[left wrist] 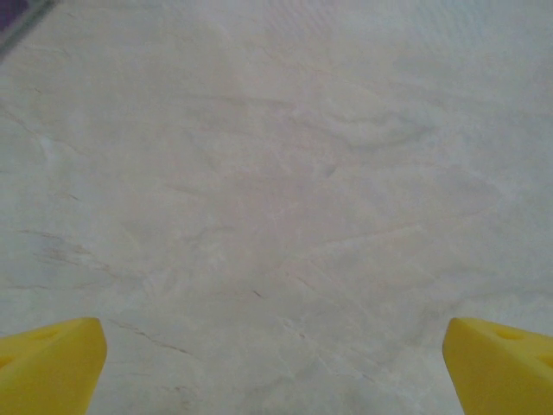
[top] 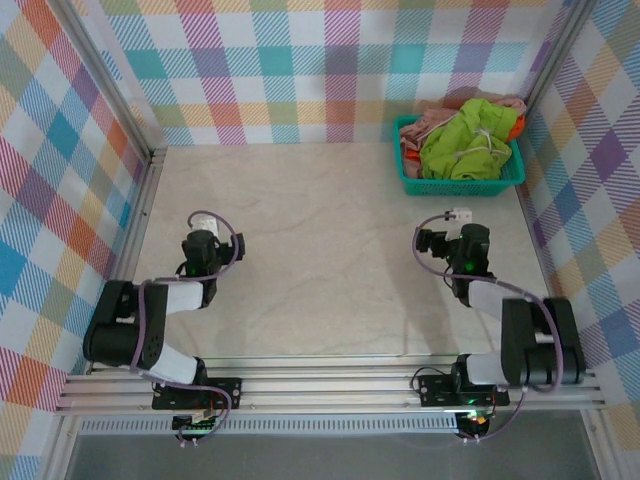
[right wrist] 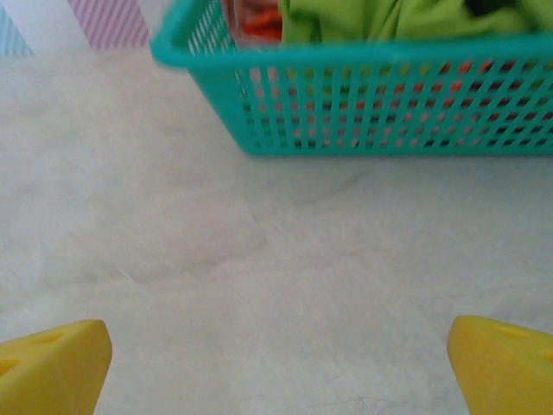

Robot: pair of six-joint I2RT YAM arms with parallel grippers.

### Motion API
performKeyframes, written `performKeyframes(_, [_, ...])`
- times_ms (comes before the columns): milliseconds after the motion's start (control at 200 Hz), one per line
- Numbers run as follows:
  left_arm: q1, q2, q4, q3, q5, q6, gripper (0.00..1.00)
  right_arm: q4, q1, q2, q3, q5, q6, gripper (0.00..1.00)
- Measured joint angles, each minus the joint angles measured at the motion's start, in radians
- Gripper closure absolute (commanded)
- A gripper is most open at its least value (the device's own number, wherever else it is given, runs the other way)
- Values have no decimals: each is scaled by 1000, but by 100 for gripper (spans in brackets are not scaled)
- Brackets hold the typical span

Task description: Fold and stack the shorts

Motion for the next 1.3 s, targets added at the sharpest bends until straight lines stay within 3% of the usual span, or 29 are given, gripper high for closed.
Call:
performKeyframes(175, [2, -285, -239, 66, -8, -89, 0, -255, 3, -332, 82, -26, 145, 1])
performKeyframes(325, [4, -494, -443, 138, 67, -162, 0, -500, 4, -380, 280, -48, 248, 1])
performKeyframes(585, [4, -623, -697, 253, 298, -212, 0, -747, 4, -17, 757, -14, 413, 3])
performKeyframes(760, [4, -627, -793, 266, 415, -226, 0, -792, 8, 242, 938, 79, 541, 10])
performKeyframes(920, [4, -644, -845, 266, 463, -231, 0, -837, -2, 445, 1094, 168, 637, 12])
performKeyframes(1120, [4, -664, -880, 266, 493, -231, 0, -882, -65, 599, 1232, 179, 717, 13])
performKeyframes(1300, [4, -664, -891, 266, 501, -231, 0, -917, -121, 692, 1319, 155, 765, 23])
